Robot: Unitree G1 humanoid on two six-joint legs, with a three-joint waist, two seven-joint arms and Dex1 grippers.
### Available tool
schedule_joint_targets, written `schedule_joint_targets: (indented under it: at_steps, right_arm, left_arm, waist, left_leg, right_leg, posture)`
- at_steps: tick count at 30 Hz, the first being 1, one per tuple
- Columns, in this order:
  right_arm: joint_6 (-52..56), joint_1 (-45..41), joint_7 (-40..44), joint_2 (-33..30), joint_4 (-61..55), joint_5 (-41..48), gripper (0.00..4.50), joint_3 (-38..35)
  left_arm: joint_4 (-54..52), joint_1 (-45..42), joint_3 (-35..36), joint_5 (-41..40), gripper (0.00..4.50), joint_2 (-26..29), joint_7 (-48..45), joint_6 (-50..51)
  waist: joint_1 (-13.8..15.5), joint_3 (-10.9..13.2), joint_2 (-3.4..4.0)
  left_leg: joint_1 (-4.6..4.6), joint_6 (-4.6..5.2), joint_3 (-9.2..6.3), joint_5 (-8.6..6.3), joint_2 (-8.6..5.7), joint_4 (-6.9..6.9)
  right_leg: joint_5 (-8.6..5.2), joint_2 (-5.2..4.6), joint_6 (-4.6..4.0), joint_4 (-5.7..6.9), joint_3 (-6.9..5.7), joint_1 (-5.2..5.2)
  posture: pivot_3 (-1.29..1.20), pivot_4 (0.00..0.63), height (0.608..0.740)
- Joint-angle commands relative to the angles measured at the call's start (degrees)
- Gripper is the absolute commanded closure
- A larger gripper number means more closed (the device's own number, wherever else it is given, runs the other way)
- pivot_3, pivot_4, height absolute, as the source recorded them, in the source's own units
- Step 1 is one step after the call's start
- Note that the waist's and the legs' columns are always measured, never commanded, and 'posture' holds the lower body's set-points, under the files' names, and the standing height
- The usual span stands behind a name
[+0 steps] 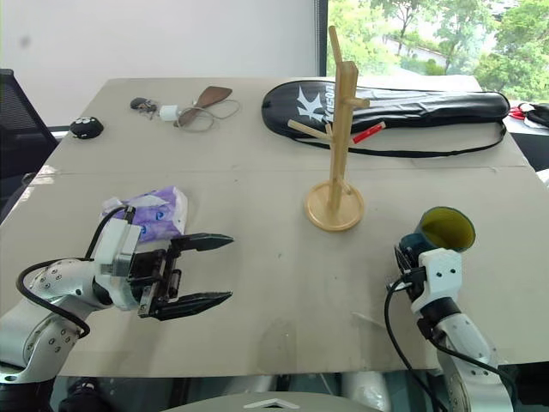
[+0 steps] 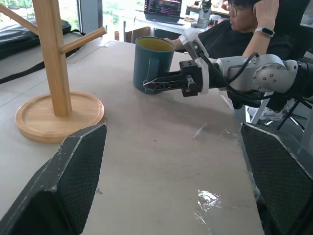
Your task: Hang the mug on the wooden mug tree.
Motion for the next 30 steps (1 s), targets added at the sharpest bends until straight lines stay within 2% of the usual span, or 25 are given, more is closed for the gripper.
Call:
schedule_joint_targets:
  at_steps: [1,6,9,13,18,22,30]
  right_arm:
    - [-1.03,0.58,1.12,-1.69,-1.76,0.49,4.41,-2.26]
    - [1.07,-1.92,8.36,-9.00,-3.22,8.06,4.41,-8.23]
    - [4.91,-6.44,12.56,-14.93,-2.41,13.91,4.41,-12.27]
    - [9.07,-12.51,18.62,-22.32,-0.35,19.03,4.41,-13.65]
    - [12.34,-23.54,27.84,-29.77,5.96,22.96,4.41,-12.17]
    - [13.54,-34.84,33.51,-33.56,13.91,23.08,4.41,-9.43]
    - [11.36,-53.41,45.72,-34.98,30.58,19.10,4.41,-1.57]
  left_arm:
    - [-3.07,-0.38,0.78,-2.17,0.00,-0.68,2.38,0.59]
    - [-5.54,-2.83,0.04,-3.05,0.00,-4.13,7.37,-0.10]
    - [-6.20,-4.13,-0.29,-3.71,0.00,-5.36,10.74,0.85]
    - [-7.99,-4.13,-0.34,-2.13,0.00,-9.33,14.40,-2.47]
    - [-7.76,-3.28,0.07,-5.55,0.00,-13.52,15.25,-3.98]
    - [-8.82,-1.73,0.65,-8.57,0.00,-13.11,13.15,-3.27]
    - [-11.98,1.99,0.09,-8.71,0.00,-14.74,14.48,-5.51]
  waist:
    - [-0.01,0.00,0.00]
    - [-0.06,0.00,-0.04]
    - [-0.28,0.04,0.02]
    - [-0.09,0.00,-0.07]
    - [-0.05,0.05,-0.09]
    - [-0.10,0.08,-0.15]
    - [0.05,0.13,-0.20]
  left_leg:
    - [0.00,0.00,0.00,0.00,0.00,0.00]
    - [0.00,0.01,0.03,0.00,-0.01,0.04]
    - [0.02,0.01,0.08,0.00,0.00,0.05]
    - [0.06,0.01,0.12,0.00,0.03,0.04]
    - [0.01,0.04,0.18,-0.01,0.02,0.08]
    - [0.02,0.07,0.21,-0.03,0.04,0.12]
    - [-0.05,0.07,0.22,-0.03,0.04,0.10]
  right_leg:
    - [0.00,0.00,0.00,0.00,0.00,0.00]
    - [0.01,-0.02,0.01,0.00,0.03,0.03]
    - [0.01,0.00,0.01,0.06,0.08,0.03]
    - [0.01,0.03,0.01,0.11,0.09,0.04]
    - [0.02,0.01,0.02,0.00,0.14,0.05]
    - [0.02,0.03,0.03,0.02,0.15,0.06]
    - [0.02,-0.01,0.03,-0.14,0.12,0.05]
  posture:
    - [0.00,0.150,0.740]
    - [0.00,0.150,0.740]
    - [0.00,0.150,0.740]
    - [0.00,0.150,0.740]
    - [0.00,0.150,0.740]
    - [0.00,0.150,0.740]
    - [0.00,0.150,0.740]
